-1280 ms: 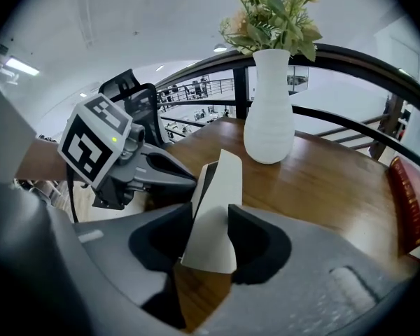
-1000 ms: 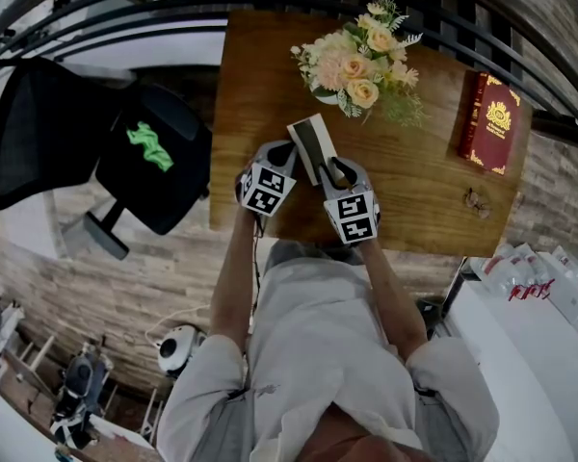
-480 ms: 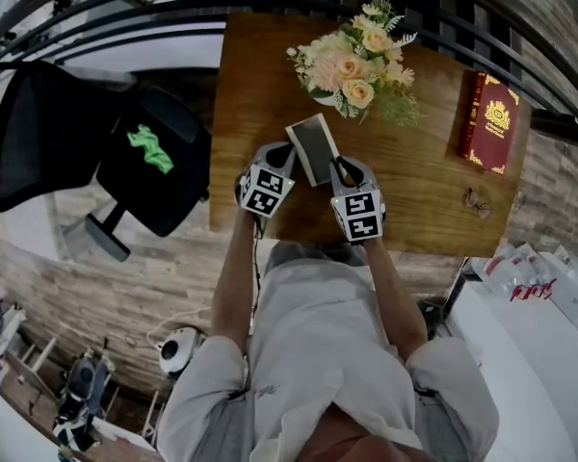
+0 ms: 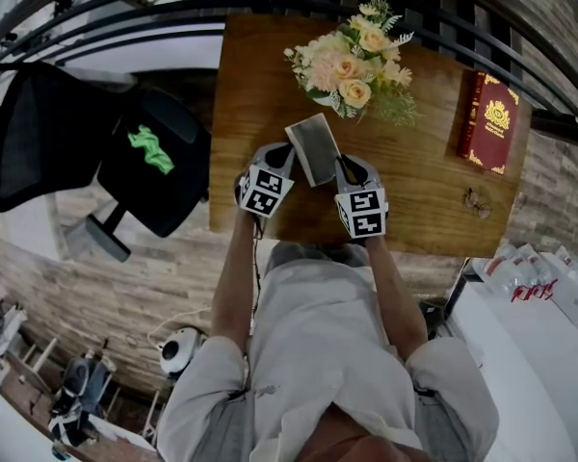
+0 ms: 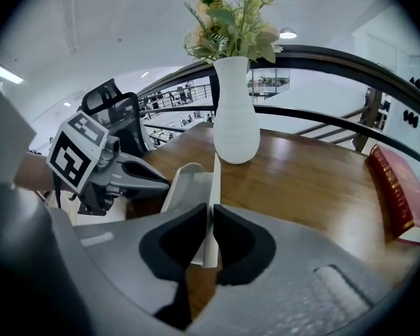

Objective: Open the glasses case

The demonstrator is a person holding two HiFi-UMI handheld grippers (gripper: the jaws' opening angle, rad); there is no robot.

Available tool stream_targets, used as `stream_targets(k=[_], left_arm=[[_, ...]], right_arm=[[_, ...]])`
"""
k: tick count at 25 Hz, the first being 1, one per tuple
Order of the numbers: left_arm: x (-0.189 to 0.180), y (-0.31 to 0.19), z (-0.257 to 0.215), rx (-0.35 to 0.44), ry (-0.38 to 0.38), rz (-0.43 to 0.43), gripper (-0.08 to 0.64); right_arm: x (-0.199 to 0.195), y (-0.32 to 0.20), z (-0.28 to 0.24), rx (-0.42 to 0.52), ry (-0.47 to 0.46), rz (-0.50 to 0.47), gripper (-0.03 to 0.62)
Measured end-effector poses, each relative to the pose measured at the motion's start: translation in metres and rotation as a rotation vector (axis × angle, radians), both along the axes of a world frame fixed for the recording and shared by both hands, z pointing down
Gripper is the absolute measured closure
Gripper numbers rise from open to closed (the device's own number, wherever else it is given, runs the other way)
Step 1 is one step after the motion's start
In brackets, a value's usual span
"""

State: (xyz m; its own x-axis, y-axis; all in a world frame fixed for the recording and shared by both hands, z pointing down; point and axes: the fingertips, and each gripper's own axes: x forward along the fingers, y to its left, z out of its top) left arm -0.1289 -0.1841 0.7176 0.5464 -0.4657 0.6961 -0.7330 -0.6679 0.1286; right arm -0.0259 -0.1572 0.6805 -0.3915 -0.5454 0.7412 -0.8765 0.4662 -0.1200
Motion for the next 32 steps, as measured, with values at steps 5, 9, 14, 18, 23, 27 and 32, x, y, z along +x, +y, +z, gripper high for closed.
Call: stream_targets(k=[5, 9, 14, 18, 23, 27, 32], left_arm=[[0.000, 0.000, 0.000, -0.001, -0.002, -0.005, 0.540], [0.000, -0.001, 0.000, -0.001, -0.003, -0.012, 0.540], [0.000, -0.001, -0.001, 0.002, -0.006, -0.021, 0.540], [0.000, -0.003, 0.000, 0.004, -0.007, -0.037, 0.540], [-0.005, -0.002, -0.002, 0.001, 0.007, -0.075, 0.540], [-0.011, 0.001, -0.010, 0.022, 0.007, -0.100, 0.540], [-0.015, 0.004, -0.031, 0.070, 0.026, -0.134, 0.540]], right_arm=[[0.007, -0.004, 0.001, -0.005, -0.007, 0.025, 0.560], [0.013, -0.006, 0.004, -0.011, -0.008, 0.040, 0.560], [0.018, -0.010, 0.008, -0.018, -0.006, 0.055, 0.560], [0.021, -0.012, 0.011, -0.020, -0.005, 0.058, 0.560], [0.015, -0.010, 0.003, -0.002, -0.011, 0.022, 0.543], [0.014, -0.007, -0.010, 0.044, -0.001, 0.005, 0.540], [0.013, -0.004, -0.034, 0.119, 0.004, -0.021, 0.540]])
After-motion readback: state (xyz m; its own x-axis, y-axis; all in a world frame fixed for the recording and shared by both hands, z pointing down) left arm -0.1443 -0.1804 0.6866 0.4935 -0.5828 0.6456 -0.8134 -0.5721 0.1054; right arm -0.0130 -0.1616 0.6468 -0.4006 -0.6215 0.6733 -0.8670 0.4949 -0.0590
